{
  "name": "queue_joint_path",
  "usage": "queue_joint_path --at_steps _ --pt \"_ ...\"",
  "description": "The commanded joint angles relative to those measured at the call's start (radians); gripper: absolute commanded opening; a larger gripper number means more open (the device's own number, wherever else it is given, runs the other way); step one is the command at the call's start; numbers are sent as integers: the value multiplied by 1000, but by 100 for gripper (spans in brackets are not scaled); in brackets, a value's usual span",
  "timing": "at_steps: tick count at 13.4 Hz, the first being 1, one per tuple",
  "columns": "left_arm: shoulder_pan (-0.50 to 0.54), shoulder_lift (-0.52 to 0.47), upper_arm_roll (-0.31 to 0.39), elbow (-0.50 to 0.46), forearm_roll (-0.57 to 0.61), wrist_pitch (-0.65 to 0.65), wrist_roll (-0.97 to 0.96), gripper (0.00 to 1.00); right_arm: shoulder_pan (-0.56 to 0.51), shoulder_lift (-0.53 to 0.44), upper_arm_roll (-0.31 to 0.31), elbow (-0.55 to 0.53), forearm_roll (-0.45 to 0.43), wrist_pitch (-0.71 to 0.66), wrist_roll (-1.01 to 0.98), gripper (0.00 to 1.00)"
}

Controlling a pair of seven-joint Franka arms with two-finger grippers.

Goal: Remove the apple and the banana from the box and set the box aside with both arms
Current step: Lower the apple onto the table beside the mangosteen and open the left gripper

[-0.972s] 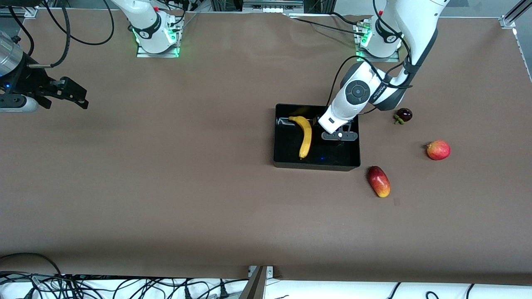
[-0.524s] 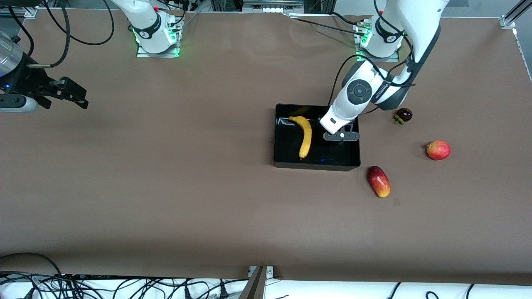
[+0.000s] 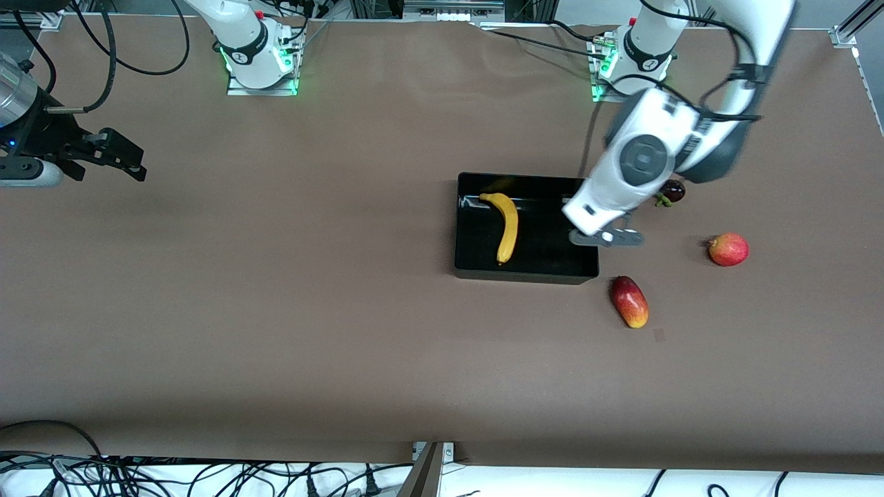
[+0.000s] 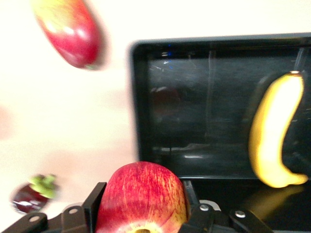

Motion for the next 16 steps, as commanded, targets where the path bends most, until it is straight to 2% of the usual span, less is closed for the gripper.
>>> queue_joint_path --at_steps 1,2,4,7,10,11,12,13,16 --pt "131 38 -4 -11 24 -8 220 32 -10 3 8 12 -9 -12 2 100" --pt "184 58 -9 -19 69 3 271 31 -10 3 8 10 -9 -12 0 100" --pt "225 61 -9 -100 119 99 285 32 -10 3 8 10 -9 -12 2 100" --pt "275 70 -9 -258 124 338 285 32 -10 3 8 10 -9 -12 2 100" --pt "277 107 -9 -286 122 402 283 32 -10 3 8 10 -9 -12 2 100" --pt "278 121 -9 -286 122 434 283 48 -10 3 8 10 -9 -13 2 100" --pt "289 136 -9 -286 122 442 283 78 -10 3 8 10 -9 -12 2 100" --pt "297 138 -10 -286 122 443 283 100 -10 3 8 10 -9 -12 2 100" --pt "297 104 -16 -257 121 426 273 100 -10 4 8 10 -9 -15 2 100"
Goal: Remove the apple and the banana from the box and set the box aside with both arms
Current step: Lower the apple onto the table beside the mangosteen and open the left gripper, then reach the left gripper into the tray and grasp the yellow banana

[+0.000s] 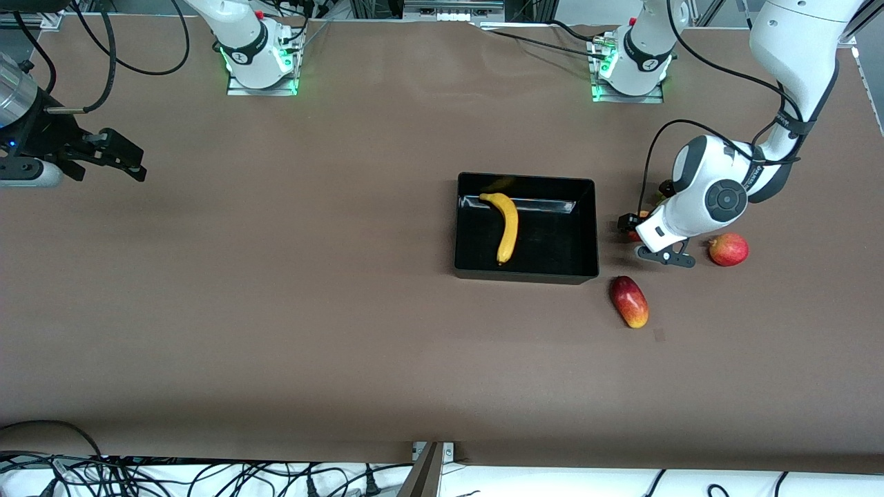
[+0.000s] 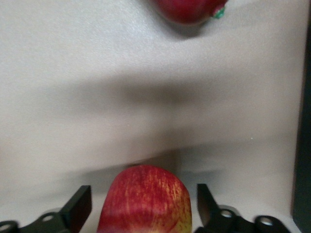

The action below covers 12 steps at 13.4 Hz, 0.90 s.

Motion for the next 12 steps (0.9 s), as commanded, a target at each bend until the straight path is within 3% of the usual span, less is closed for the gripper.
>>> queue_joint_path --at_steps 1,6,9,12 --pt "14 -46 -29 44 11 -34 -12 100 -10 2 8 10 -9 -14 0 100" --pt "8 -69 -234 334 -12 -445 -145 100 -10 2 8 10 -9 -14 2 100" --pt "-34 -30 -279 388 -139 -438 -210 100 -10 2 6 10 -9 -14 2 100" --pt "-126 7 -277 376 -147 -352 -308 100 -10 4 6 10 -9 -14 2 100"
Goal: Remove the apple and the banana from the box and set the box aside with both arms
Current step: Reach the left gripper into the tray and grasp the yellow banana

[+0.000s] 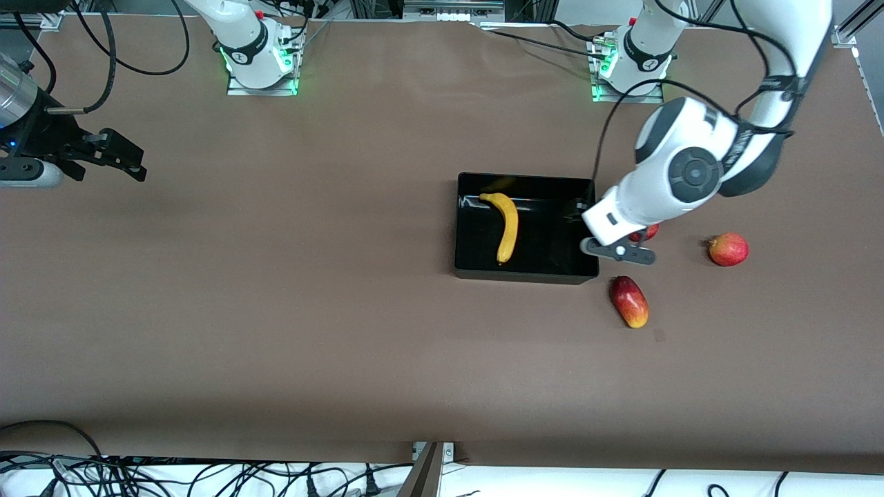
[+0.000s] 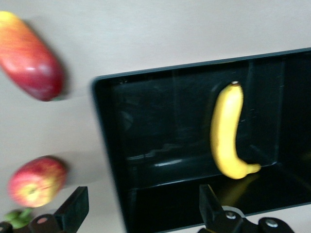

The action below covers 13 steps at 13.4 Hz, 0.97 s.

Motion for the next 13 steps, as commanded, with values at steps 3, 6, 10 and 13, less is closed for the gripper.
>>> queue_joint_path --at_steps 3,6,10,13 --pt "-159 88 9 2 1 128 -244 100 -10 3 7 10 -9 -13 2 100" --pt "-218 177 11 -19 178 229 -406 100 -10 2 7 9 -9 -13 3 100" --pt "-241 291 11 -19 392 271 -581 100 -10 3 7 9 -9 -13 3 100" --pt "-242 336 11 -39 440 354 -612 100 -10 2 7 9 -9 -13 3 100"
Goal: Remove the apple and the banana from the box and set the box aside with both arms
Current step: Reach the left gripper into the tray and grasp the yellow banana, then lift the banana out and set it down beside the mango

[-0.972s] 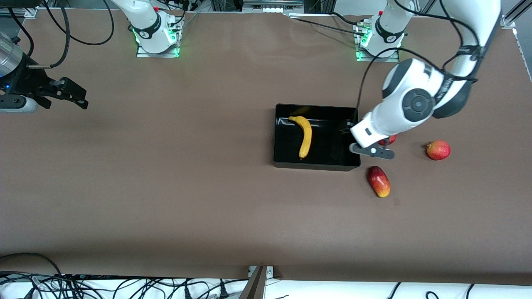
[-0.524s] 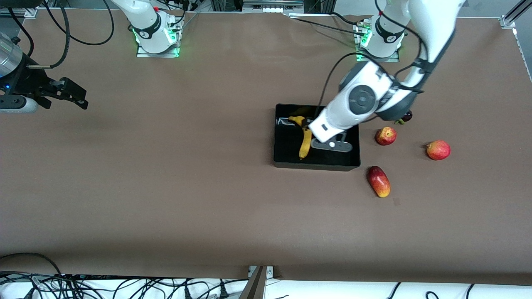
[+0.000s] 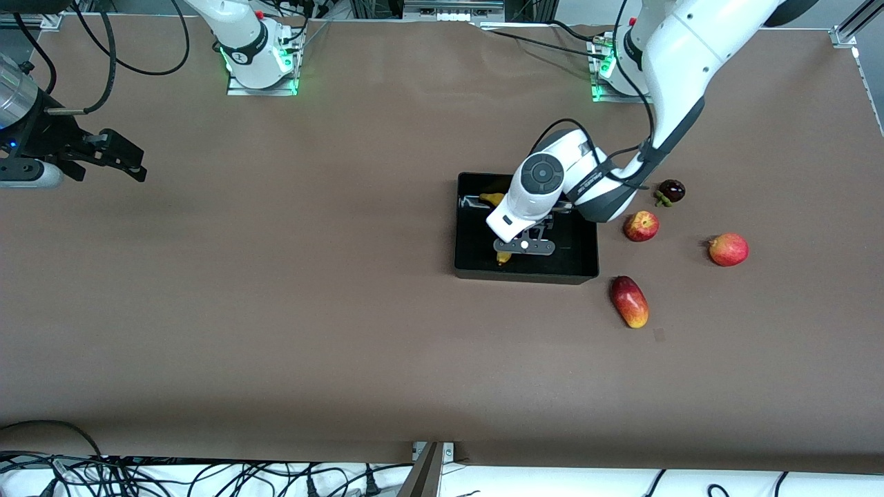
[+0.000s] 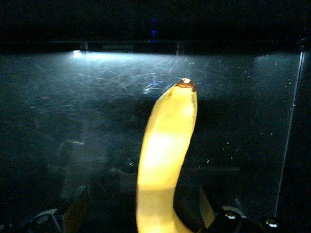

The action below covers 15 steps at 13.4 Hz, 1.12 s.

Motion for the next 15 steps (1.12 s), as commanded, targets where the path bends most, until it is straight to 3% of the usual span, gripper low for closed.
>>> queue_joint_path --at_steps 1,2,3,5,7,9,15 --pt "-9 30 7 -13 68 84 -34 100 -9 0 7 9 -9 -12 3 100" --pt "-6 32 7 -29 89 110 -40 100 -11 2 7 9 -9 -12 3 100" --pt "-7 33 10 -33 100 116 -41 93 -11 2 7 9 -9 -12 3 100" --pt "-7 38 12 -35 102 115 -66 37 -11 0 7 9 -9 -12 3 100" --pt "-4 37 10 -35 102 110 -78 8 -11 2 7 9 -9 -12 2 100" --pt "5 30 10 -30 102 107 -77 0 -11 2 6 9 -9 -12 0 100" --pt "34 -41 -5 -4 85 77 -71 1 -11 2 6 9 -9 -12 2 100"
